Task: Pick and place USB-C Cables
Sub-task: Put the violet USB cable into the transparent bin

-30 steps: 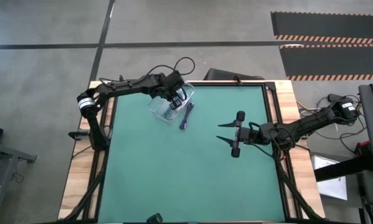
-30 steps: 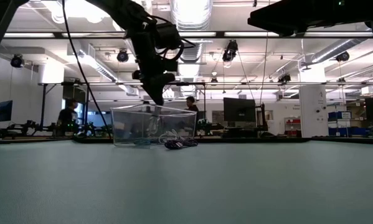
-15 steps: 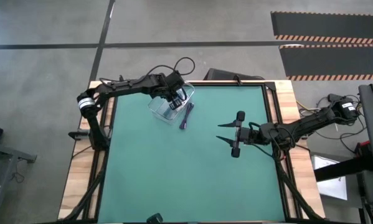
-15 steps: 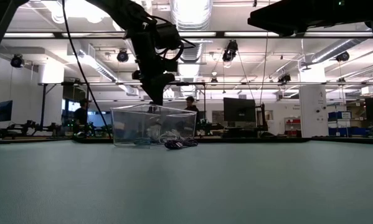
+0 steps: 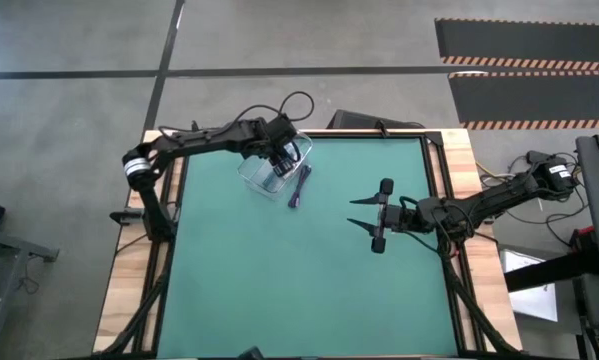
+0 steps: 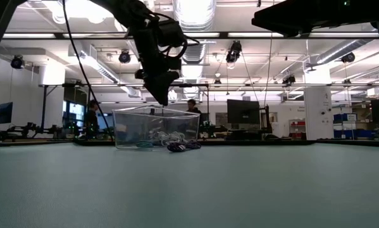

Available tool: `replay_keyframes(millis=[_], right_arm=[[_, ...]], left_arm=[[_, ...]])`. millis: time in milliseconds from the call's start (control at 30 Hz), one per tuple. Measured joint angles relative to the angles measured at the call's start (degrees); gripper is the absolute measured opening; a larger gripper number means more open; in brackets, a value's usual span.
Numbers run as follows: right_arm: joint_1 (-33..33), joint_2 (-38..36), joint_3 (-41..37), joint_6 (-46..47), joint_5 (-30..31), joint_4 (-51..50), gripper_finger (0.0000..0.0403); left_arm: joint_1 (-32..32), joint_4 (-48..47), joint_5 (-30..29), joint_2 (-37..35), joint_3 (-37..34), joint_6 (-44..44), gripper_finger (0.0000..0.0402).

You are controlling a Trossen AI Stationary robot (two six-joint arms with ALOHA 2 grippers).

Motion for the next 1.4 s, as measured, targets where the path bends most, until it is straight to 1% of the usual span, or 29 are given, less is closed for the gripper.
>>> replay_keyframes(millis=[167, 333, 400, 767, 933, 1067, 1167, 1400], right_arm=[[0.01, 0.0, 0.02, 0.0, -0.02, -0.01, 0.0201], [0.01, 0.0, 0.02, 0.23, -0.02, -0.03, 0.0201], [0.01, 0.0, 0.02, 0.41, -0.02, -0.05, 0.0201], [0.01, 0.0, 0.02, 0.74, -0.02, -0.05, 0.0201], [0.01, 0.0, 0.02, 0.87, -0.02, -0.03, 0.0201], [0.03, 0.0, 0.02, 1.08, -0.02, -0.03, 0.0201], [0.03, 0.0, 0.02, 1.13, -0.02, -0.01, 0.0201], [0.03, 0.0, 0.02, 1.56, -0.02, 0.01, 0.0201]], left_arm=[[-2.29, 0.21, 0.0, -1.75, 0.26, -0.75, 0.0128], [-5.92, 0.53, 0.0, -3.29, 0.26, -3.5, 0.0128], [-7.83, 1.06, -0.02, -3.72, 0.23, -3.72, 0.0128], [-19.17, 1.09, -0.17, -3.97, -0.06, -11.37, 0.0128], [-23.85, 1.23, -1.37, -3.97, -0.29, -15.02, 0.0128], [-27.19, 2.69, -1.66, -3.97, -1.77, -17.94, 0.0128], [-29.32, 5.83, -2.16, -4.0, -3.83, -19.24, 0.0128], [-32.12, 10.55, -3.07, -4.0, -8.99, -23.98, 0.0128]])
